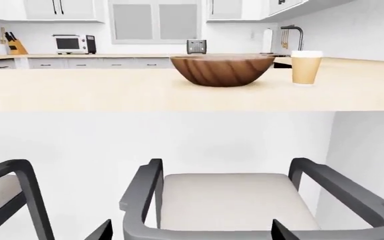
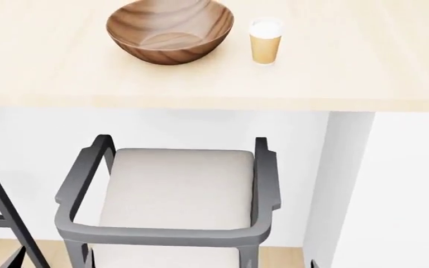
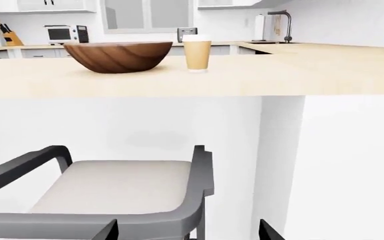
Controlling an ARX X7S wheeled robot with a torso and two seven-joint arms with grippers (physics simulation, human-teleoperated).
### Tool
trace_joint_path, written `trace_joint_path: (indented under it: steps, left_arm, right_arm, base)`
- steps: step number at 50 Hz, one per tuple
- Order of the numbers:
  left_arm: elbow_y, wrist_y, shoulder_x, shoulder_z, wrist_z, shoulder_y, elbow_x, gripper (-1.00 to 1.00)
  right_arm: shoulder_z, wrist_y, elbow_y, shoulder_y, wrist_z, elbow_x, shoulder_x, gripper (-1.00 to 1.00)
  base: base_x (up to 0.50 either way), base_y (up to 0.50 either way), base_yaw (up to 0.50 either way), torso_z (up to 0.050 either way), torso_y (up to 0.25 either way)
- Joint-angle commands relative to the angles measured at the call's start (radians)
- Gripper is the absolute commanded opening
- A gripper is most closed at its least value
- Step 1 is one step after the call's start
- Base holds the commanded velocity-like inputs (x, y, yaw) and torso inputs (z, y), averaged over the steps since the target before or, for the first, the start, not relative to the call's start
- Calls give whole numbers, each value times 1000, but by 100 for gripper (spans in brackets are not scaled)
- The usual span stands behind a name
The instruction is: Place the cup inside the bowl on the dining table and move the bowl to any counter.
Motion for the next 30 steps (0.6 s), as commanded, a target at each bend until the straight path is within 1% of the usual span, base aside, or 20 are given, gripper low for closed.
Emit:
trace_joint_path:
  steps: [1,3,4,5,6,7,8,9,12,16,17,18,19,20,24,25,26,28,29,30]
  left_arm:
    - [20,14,-9,-8,-7,13,-14,100]
    - [34,-7,-14,-7,-18,16,-10,100]
    - [54,-25,-12,-21,-17,27,-48,100]
    - [80,-28,-4,-33,-5,37,-97,100]
    - [106,-79,-15,-19,-22,29,-77,100]
    - [143,-104,-18,-24,-26,27,-98,100]
    - [184,-135,-32,-17,-38,26,-83,100]
    - [208,-164,-30,-22,-53,12,-91,100]
    - [280,-237,-53,-33,-72,-5,-109,100]
    - [433,-424,-104,-18,-87,-56,-146,100]
    - [465,-470,-109,-25,-100,-74,-162,100]
    - [490,-570,-109,-50,-141,-101,-194,100]
    - [508,-643,-126,-45,-164,-131,-188,100]
    - [533,-646,-133,-58,-157,-139,-204,100]
    - [599,-764,-161,-136,-148,-231,-318,100]
    - [612,-813,-182,-125,-157,-267,-316,100]
    - [616,-901,-194,-110,-172,-316,-333,100]
    - [632,-966,-189,-178,-171,-373,-414,100]
    - [632,-1012,-185,-206,-179,-412,-454,100]
    - [639,-999,-183,-228,-145,-436,-490,100]
  right_arm:
    - [9,-8,-1,-1,-16,50,0,100]
    - [6,6,-15,-2,-14,56,2,100]
    - [17,6,-28,-5,-8,72,-2,100]
    - [14,-7,-58,-15,-33,94,4,100]
    - [18,44,-108,-19,-23,124,12,100]
    - [19,75,-149,-16,-14,134,22,100]
    - [21,109,-182,-8,-7,145,32,100]
    - [35,129,-205,-2,-10,185,34,100]
    - [34,220,-268,28,21,191,64,100]
    - [45,381,-450,74,71,225,133,100]
    - [49,416,-491,93,86,221,153,100]
    - [62,451,-517,114,90,245,167,100]
    - [78,479,-522,136,91,270,176,100]
    - [87,494,-520,151,94,274,185,100]
    - [130,617,-558,258,103,356,233,100]
    - [143,654,-571,293,109,378,248,100]
    - [156,690,-579,329,114,399,264,100]
    - [189,754,-586,397,124,453,284,100]
    - [202,808,-584,434,161,470,290,100]
    - [207,818,-581,456,150,487,294,100]
  base:
    - [0,0,0,0,0]
    - [0,0,0,0,0]
    - [0,0,0,0,0]
    - [0,0,0,0,0]
    - [0,0,0,0,0]
    - [0,0,0,0,0]
    - [0,0,0,0,0]
    - [0,0,0,0,0]
    - [0,0,0,0,0]
    - [0,0,0,0,0]
    - [0,0,0,0,0]
    - [0,0,0,0,0]
    - [0,0,0,0,0]
    - [0,0,0,0,0]
    - [0,0,0,0,0]
    - [0,0,0,0,0]
    - [0,0,0,0,0]
    - [0,0,0,0,0]
    - [0,0,0,0,0]
    - [0,0,0,0,0]
